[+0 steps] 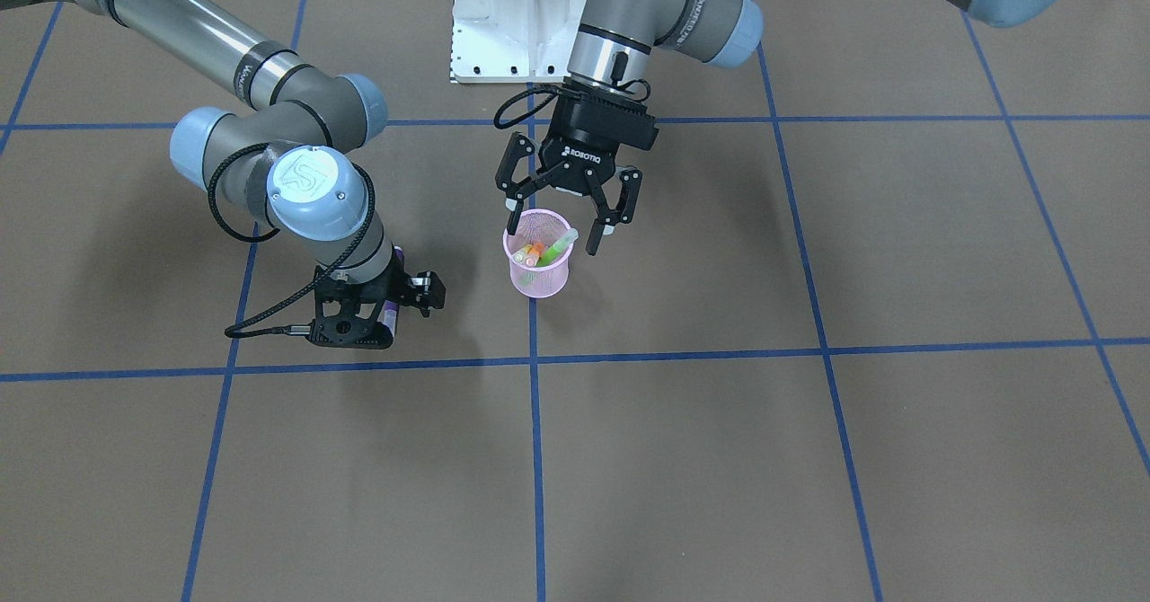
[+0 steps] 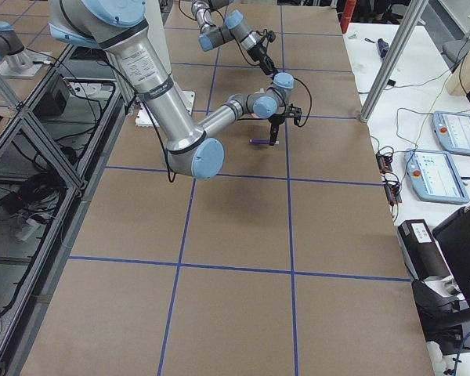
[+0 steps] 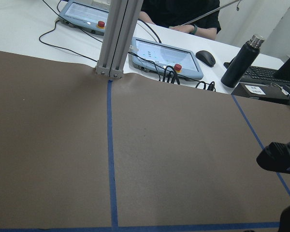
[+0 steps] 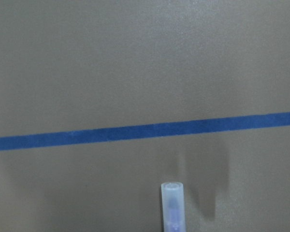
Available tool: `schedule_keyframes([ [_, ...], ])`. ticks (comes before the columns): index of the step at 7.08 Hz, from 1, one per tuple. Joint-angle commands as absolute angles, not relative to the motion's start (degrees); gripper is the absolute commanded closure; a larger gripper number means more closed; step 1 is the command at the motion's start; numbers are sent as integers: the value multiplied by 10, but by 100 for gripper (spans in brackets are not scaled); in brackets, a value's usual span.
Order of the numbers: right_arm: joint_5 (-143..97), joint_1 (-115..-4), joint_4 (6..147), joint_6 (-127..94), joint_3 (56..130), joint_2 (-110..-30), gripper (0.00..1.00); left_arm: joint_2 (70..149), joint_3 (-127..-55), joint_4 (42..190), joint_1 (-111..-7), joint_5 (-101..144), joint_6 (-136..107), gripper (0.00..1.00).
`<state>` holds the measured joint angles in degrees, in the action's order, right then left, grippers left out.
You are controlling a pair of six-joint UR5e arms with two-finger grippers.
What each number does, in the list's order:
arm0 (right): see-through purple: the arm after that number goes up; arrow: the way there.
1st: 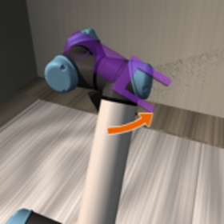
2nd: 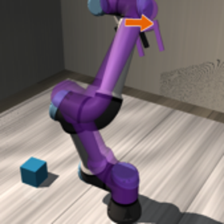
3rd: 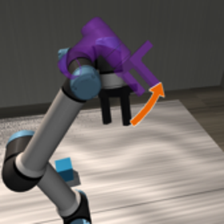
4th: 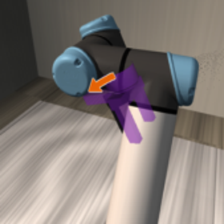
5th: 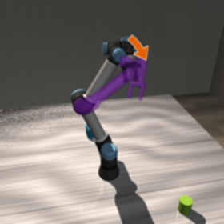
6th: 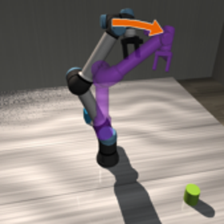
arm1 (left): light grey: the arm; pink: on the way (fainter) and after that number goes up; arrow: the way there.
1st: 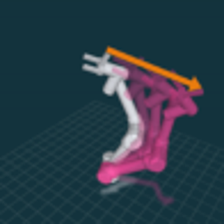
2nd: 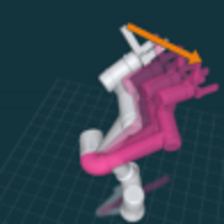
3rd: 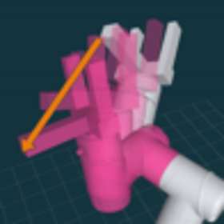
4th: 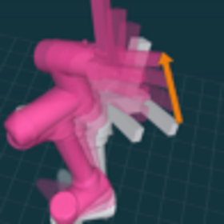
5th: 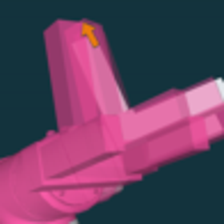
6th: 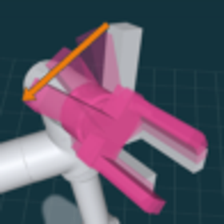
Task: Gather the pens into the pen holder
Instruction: 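Raise the left gripper away from the cup while the right closes on the purple marker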
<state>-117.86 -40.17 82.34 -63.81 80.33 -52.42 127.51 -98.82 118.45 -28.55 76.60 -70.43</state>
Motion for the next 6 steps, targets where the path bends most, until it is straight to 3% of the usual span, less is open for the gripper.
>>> schedule_keyframes([
  [1,-1179,-402,821,-638,802,-524,17,1253,-1024,1138,-373,918,-663,0],
  [3,-1179,-402,821,-639,802,-524,32,1222,-1028,1117,-419,1002,-588,0],
  [6,-1178,-402,822,-639,801,-529,35,1222,-1028,1117,-421,1002,-588,0],
])
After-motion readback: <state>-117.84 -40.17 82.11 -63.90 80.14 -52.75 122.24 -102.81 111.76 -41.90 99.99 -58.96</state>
